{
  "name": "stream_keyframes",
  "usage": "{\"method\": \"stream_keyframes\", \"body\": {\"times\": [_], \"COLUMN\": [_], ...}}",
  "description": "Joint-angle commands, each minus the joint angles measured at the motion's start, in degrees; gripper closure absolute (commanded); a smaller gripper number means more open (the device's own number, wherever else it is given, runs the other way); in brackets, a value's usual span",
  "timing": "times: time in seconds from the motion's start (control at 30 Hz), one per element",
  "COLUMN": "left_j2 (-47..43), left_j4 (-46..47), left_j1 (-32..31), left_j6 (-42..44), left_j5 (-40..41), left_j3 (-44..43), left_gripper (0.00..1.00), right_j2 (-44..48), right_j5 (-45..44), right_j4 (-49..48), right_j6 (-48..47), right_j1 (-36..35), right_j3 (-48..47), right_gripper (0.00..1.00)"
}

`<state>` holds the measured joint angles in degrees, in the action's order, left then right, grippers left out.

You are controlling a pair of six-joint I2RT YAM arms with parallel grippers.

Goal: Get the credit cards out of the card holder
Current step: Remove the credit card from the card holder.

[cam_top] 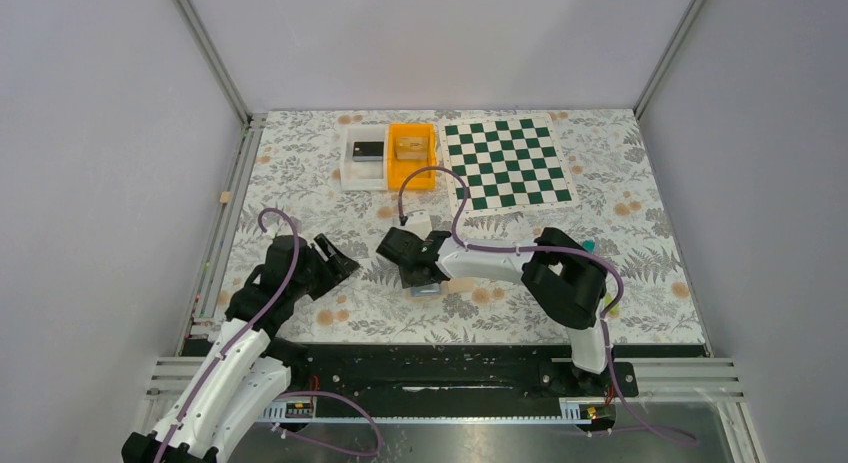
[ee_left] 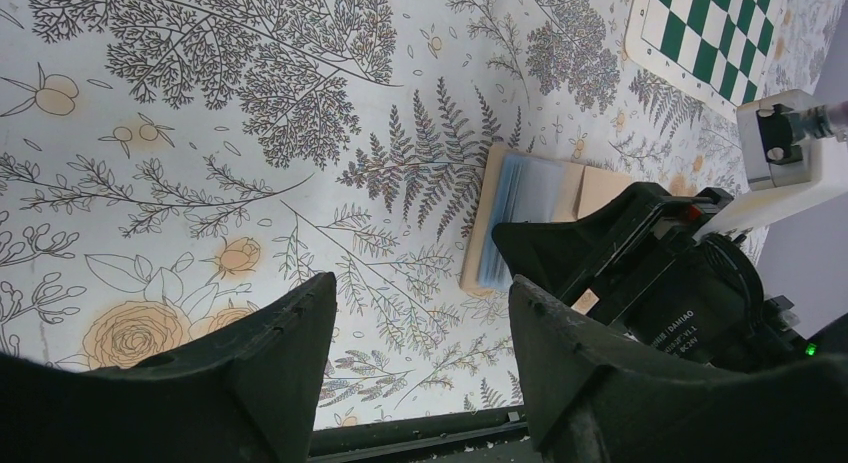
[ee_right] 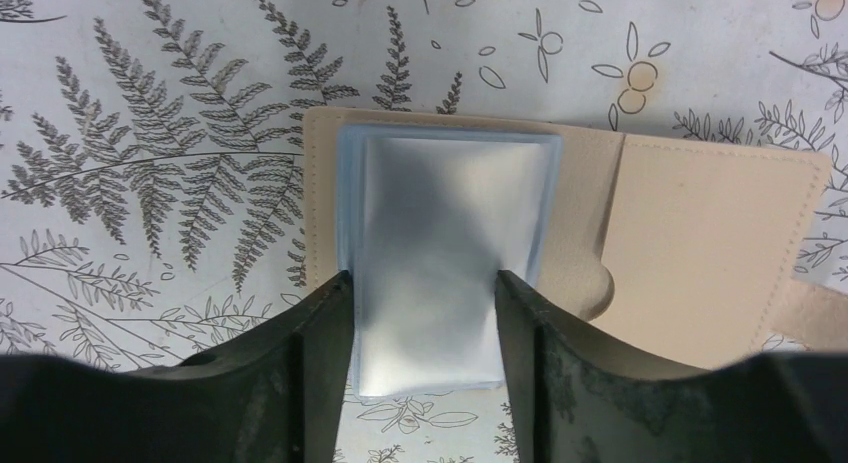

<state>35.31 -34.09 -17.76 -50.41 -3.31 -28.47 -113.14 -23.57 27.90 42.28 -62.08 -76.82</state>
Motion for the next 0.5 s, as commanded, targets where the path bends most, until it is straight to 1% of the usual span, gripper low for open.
{"method": "stream_keyframes", "body": {"times": [0.0,0.03,0.17,0.47], "left_j2": [-0.37,-0.41,-0.64,-0.18], "left_j4": [2.62,2.62,2.63,2.83], "left_j1": [-0.17,-0.17,-0.17,-0.13], "left_j6": [0.05,0.05,-0.12,-0.10], "left_j5": [-1.32,-1.32,-1.26,-1.58], "left_j3": [-0.01,-0.01,0.17,0.26], "left_gripper": [0.37,0.37,0.37,0.37], "right_j2": [1.39,1.89,3.52,6.81], "right_j5": [-2.45,-2.39,-2.03,-1.22], "right_j4": [0.05,-0.32,-2.05,-4.23], "right_j6": [0.31,0.46,0.86,1.71], "right_j1": [0.30,0.31,0.30,0.60], "right_j3": [0.18,0.55,1.94,3.92], "right_gripper": [0.45,0.47,0.50,0.53]}}
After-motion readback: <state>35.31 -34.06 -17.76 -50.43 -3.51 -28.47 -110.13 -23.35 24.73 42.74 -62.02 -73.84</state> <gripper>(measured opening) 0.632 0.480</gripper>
